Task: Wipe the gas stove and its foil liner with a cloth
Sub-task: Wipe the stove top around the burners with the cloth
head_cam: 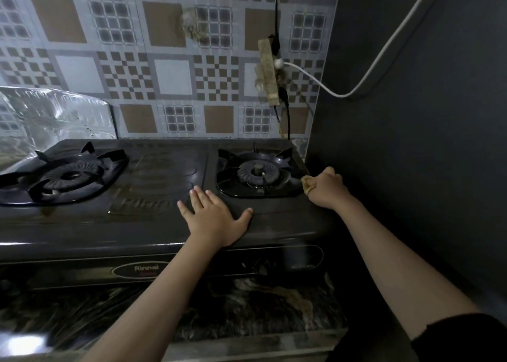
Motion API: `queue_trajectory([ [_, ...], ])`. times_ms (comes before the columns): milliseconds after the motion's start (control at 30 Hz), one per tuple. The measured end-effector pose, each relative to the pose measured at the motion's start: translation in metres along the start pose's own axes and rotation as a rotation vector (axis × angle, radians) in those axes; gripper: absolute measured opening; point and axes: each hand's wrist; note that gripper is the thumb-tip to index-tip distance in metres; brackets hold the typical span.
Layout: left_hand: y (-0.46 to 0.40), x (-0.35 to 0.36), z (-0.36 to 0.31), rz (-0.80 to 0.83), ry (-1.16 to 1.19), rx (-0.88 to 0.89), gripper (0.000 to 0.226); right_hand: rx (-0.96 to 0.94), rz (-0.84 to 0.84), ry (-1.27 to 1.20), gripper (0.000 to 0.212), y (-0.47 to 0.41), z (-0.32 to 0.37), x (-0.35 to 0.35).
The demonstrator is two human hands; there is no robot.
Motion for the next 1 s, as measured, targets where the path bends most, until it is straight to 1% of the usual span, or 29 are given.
queue_trajectory([
  [133, -0.006, 0.002, -0.007, 0.018, -0.058, -0.012, 0.115, -0.055, 0.065, 0.011, 0.044, -0.046, -0.022, 0.006],
  [300, -0.006, 0.005, -0.005, -0.004, -0.045, -0.018, 0.114, -0.124, 0.145, 0.048, 0.047, -0.108, -0.011, 0.001],
  [400, -0.006, 0.005, -0.005, -0.020, -0.060, -0.024, 0.114, -0.186, 0.200, 0.091, 0.040, -0.134, -0.006, -0.009],
  [467, -0.006, 0.006, -0.006, -0.024, -0.071, -0.030, 0.114, -0.196, 0.218, 0.135, 0.043, -0.147, -0.005, -0.012],
  [667, -0.007, 0.008, -0.007, -0.048, -0.072, -0.043, 0.114, -0.282, 0.236, 0.249, 0.045, -0.187, 0.006, -0.014],
  [800, -0.007, 0.008, -0.006, -0.051, -0.071, -0.055, 0.128, -0.281, 0.223, 0.342, 0.051, -0.212, 0.015, -0.014],
  [1000, -0.007, 0.010, -0.005, -0.069, -0.079, -0.057, 0.129, -0.290, 0.219, 0.382, 0.059, -0.240, 0.016, -0.010],
])
Point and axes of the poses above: each hand's wrist, its own y-axis away from the middle knuckle, its own x-axis out of the palm, z = x × y, and after that the axes turned 6 degrees about -x, right-handed
